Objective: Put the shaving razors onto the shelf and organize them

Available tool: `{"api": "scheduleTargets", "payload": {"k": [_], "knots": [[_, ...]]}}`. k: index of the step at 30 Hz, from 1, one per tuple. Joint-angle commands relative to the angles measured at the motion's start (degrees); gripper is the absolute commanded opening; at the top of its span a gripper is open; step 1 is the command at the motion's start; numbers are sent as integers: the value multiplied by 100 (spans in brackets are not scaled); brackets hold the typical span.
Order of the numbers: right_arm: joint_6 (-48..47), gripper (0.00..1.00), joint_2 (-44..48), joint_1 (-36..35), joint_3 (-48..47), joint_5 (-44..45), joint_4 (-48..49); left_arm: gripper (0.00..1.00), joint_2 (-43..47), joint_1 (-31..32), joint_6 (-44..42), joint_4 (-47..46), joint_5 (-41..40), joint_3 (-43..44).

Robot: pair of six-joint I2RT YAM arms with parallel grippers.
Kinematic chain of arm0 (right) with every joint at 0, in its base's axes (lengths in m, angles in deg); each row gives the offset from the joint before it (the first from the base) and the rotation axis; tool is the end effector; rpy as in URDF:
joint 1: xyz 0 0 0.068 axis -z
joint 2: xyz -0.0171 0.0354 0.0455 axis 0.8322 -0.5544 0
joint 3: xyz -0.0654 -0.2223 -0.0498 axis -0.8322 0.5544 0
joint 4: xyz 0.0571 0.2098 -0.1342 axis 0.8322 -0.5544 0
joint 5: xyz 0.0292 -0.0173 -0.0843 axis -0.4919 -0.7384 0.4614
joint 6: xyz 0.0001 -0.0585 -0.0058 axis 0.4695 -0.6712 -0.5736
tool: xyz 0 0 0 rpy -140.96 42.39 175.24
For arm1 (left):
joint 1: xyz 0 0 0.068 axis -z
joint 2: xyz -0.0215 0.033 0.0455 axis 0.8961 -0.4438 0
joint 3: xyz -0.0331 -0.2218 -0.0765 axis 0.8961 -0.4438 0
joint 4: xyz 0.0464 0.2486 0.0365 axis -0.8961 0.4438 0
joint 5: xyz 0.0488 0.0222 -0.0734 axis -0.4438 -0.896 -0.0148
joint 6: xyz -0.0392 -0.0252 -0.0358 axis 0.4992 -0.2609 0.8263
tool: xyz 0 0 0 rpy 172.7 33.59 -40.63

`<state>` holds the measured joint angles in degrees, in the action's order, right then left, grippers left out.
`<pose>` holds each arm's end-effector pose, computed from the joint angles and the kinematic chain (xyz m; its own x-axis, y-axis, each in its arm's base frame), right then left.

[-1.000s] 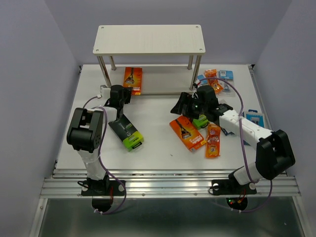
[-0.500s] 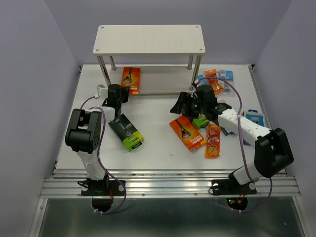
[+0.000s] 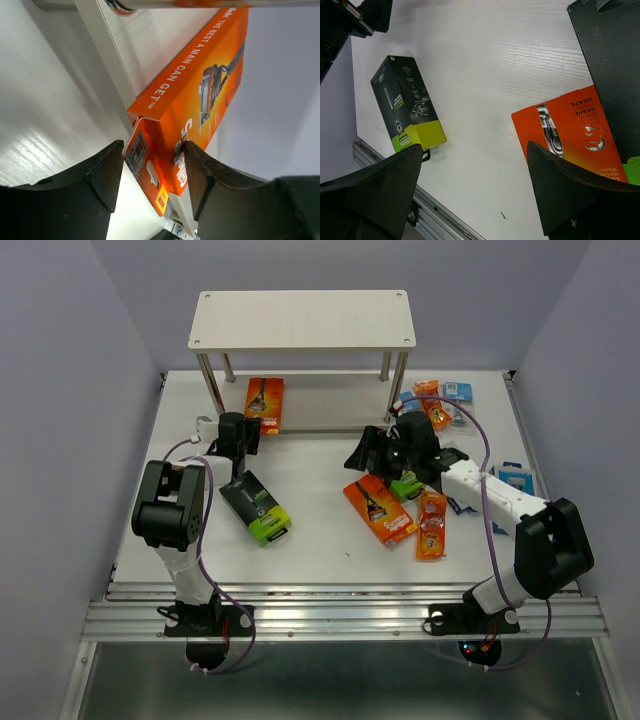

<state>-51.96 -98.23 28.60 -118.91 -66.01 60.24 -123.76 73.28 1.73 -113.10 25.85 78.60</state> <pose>0.2910 0.1664 0.2185 -0.8123 0.2363 -0.5333 -0.1887 0.7587 0.6236 0.3765 -0.0576 0.1446 -0.0959 -0.9699 -0.2237 -0.3450 0.2432 -0.9066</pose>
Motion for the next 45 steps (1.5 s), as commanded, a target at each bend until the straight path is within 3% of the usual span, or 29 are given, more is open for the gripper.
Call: {"api": "scheduleTargets", "payload": {"k": [1,16,22,25,26,38,40,45], "knots": [[-71,90,-16,39,-256,-5,92,65,306,-22,-65,185,-89,75],[-255,92,72,39,-169,21,84,71,552,-14,-372,265,438,119],[-667,100,-59,39,-344,178,-292,83,815,74,-653,352,631,76],[-871,100,-16,39,-397,389,-435,99,1070,118,-793,554,719,-29],[-897,100,2,39,-380,451,-505,99,1149,136,-855,615,772,-74],[-933,100,748,39,313,1603,-1655,99,2995,1014,-1532,1968,1036,-1225],[-731,100,986,39,533,1988,-1823,99,3171,1198,-1821,2206,1088,-1287],[-20,100,1416,39,1254,2016,-2184,99,2979,2005,-2261,2549,1378,-1120]]}}
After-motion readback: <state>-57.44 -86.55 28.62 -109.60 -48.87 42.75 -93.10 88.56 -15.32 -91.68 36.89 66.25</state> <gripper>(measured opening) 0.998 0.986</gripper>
